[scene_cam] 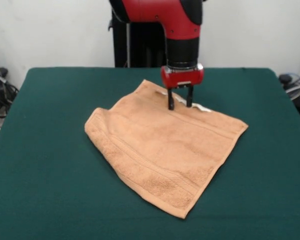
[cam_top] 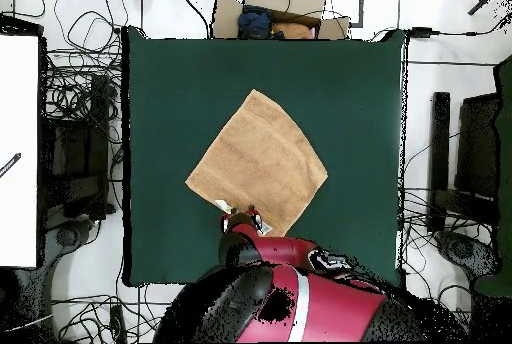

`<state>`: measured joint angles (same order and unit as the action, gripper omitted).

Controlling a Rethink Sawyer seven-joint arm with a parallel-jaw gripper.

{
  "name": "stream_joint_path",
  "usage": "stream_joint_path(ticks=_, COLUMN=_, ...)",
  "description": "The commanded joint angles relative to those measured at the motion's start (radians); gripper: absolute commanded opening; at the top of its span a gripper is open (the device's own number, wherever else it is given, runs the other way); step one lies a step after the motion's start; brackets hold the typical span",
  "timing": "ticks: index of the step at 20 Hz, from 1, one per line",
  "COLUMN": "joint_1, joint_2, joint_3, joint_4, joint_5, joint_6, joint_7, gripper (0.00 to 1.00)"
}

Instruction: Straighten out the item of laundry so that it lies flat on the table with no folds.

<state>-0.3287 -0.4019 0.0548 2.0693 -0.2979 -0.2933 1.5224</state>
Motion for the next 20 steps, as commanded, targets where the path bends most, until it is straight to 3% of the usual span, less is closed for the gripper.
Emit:
stream_joint_path(ticks=1, joint_1=0.069, joint_2=0.172, joint_3=0.051, joint_4=-0.034, joint_5=0.13, joint_6=-0.087, joint_7=0.312, gripper=0.0)
stream_joint_path(ticks=15, joint_1=0.041, joint_2=0.181, joint_3=0.077, joint_4=-0.018, joint_5=0.152, joint_6=-0.119, joint_7=0.284, gripper=0.0)
stream_joint_path(ticks=20, joint_1=0.081, joint_2=0.15, joint_3=0.07, joint_4=0.057, joint_5=0.213, joint_6=-0.14, joint_7=0.33, gripper=0.0)
